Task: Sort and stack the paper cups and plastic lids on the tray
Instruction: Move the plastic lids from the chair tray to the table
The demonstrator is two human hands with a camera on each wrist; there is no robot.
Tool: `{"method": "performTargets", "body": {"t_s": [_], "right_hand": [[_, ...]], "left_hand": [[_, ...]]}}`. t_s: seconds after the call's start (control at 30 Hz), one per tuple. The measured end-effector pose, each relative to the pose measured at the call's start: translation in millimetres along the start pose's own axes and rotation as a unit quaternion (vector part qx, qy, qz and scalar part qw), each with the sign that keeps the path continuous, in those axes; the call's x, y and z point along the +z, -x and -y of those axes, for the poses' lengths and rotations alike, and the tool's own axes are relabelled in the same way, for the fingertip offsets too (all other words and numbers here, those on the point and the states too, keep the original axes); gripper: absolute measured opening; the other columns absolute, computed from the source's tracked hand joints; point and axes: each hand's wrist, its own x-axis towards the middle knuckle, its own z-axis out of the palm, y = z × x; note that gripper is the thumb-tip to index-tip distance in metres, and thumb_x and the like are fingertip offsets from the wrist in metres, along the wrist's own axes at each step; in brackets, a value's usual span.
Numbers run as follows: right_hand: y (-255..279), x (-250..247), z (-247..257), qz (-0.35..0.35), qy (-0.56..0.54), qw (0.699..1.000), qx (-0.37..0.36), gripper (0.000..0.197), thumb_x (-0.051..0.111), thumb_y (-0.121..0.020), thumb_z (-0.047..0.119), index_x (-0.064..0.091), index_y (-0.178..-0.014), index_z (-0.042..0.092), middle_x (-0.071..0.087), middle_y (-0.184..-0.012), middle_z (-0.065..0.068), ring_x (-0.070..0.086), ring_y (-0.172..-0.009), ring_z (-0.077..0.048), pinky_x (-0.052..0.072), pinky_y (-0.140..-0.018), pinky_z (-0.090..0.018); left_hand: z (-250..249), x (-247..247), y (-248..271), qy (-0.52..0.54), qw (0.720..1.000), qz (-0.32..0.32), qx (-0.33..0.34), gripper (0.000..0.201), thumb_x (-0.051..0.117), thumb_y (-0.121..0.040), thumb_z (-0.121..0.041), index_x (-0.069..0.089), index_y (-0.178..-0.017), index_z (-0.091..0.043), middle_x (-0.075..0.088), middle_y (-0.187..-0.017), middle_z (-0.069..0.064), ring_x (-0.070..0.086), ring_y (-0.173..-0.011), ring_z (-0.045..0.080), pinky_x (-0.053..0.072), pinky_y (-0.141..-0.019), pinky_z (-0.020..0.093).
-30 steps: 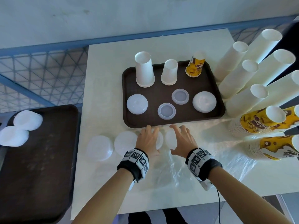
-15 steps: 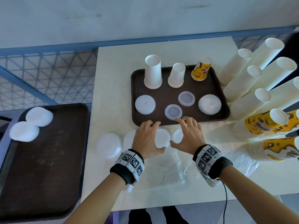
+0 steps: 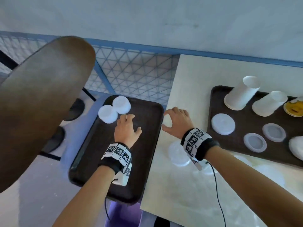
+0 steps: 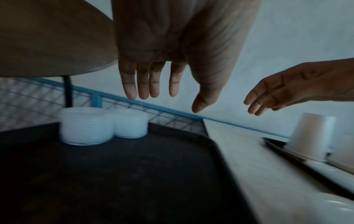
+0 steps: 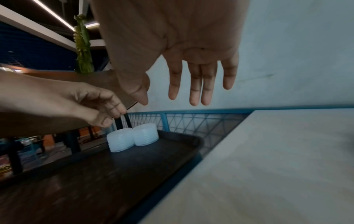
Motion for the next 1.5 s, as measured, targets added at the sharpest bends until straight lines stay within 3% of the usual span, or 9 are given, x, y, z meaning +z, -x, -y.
{"method": "performTargets", "body": {"t_s": [0.13,0.37,0.6,0.7,0.87,1.13,1.5], "right_hand": [[-53.3,20.5,47.6,0.027,-0.015,0.999,-0.022,0.054,0.059,-0.083,0.039,0.044,-0.13,0.018,0.048,-0.129,-0.007,0.049,-0.118,-0.028,0.028,-0.107,-0.037],[-134.6,55.7,108.1,0.058,-0.004,0.996,-0.065,0.065,0.062,-0.084,0.033,0.033,-0.138,0.015,0.039,-0.14,-0.009,0.047,-0.123,-0.03,0.038,-0.103,-0.042],[-182.0,85.2,128.6,0.11,0.052,0.989,-0.084,0.075,0.061,-0.086,0.032,0.019,-0.145,0.015,0.015,-0.155,-0.012,0.024,-0.14,-0.031,0.029,-0.112,-0.047],[-188.0,92.3,128.8,0.133,0.065,0.986,-0.079,0.078,0.06,-0.087,0.032,0.013,-0.147,0.016,0.012,-0.156,-0.01,0.02,-0.142,-0.029,0.027,-0.113,-0.047],[-179.5,94.3,125.8,0.137,0.05,0.987,-0.063,0.079,0.064,-0.084,0.027,0.017,-0.147,0.018,0.029,-0.148,-0.009,0.037,-0.133,-0.029,0.036,-0.106,-0.046],[-147.9,96.8,119.8,0.17,0.07,0.983,-0.019,0.09,0.08,-0.061,0.034,0.031,-0.136,0.026,0.027,-0.132,-0.01,0.038,-0.119,-0.03,0.051,-0.085,-0.043],[-122.6,115.2,114.1,0.168,0.056,0.984,0.014,0.089,0.082,-0.061,0.017,0.028,-0.132,0.019,0.037,-0.127,-0.014,0.04,-0.119,-0.032,0.051,-0.089,-0.043]], "left_hand": [[58.1,-13.3,-28.4,-0.023,0.999,-0.003,-0.037,0.053,0.06,-0.084,-0.026,0.041,-0.131,-0.01,0.041,-0.134,0.015,0.042,-0.122,0.033,0.046,-0.088,0.045],[112.3,-18.9,-81.0,-0.02,0.998,0.027,-0.054,0.067,0.061,-0.086,-0.029,0.027,-0.142,-0.014,0.023,-0.15,0.016,0.027,-0.136,0.034,0.037,-0.103,0.046],[130.1,-13.3,-111.8,-0.018,0.994,0.083,-0.065,0.076,0.058,-0.088,-0.035,0.015,-0.148,-0.017,0.012,-0.156,0.014,0.014,-0.143,0.033,0.025,-0.113,0.044],[133.1,-9.5,-115.0,-0.014,0.993,0.105,-0.058,0.077,0.058,-0.088,-0.035,0.014,-0.148,-0.016,0.016,-0.156,0.012,0.017,-0.143,0.03,0.024,-0.113,0.041],[134.2,-8.7,-106.2,-0.022,0.988,0.134,-0.072,0.083,0.067,-0.081,-0.034,0.017,-0.146,-0.019,0.022,-0.149,0.012,0.029,-0.136,0.031,0.04,-0.101,0.045],[125.9,0.7,-78.9,-0.018,0.979,0.174,-0.108,0.085,0.077,-0.066,-0.029,0.029,-0.135,-0.022,0.029,-0.133,0.01,0.039,-0.121,0.033,0.047,-0.085,0.043],[123.6,16.4,-58.2,-0.023,0.983,0.154,-0.101,0.084,0.081,-0.063,-0.025,0.03,-0.13,-0.022,0.035,-0.131,0.009,0.04,-0.12,0.03,0.049,-0.081,0.041]]}}
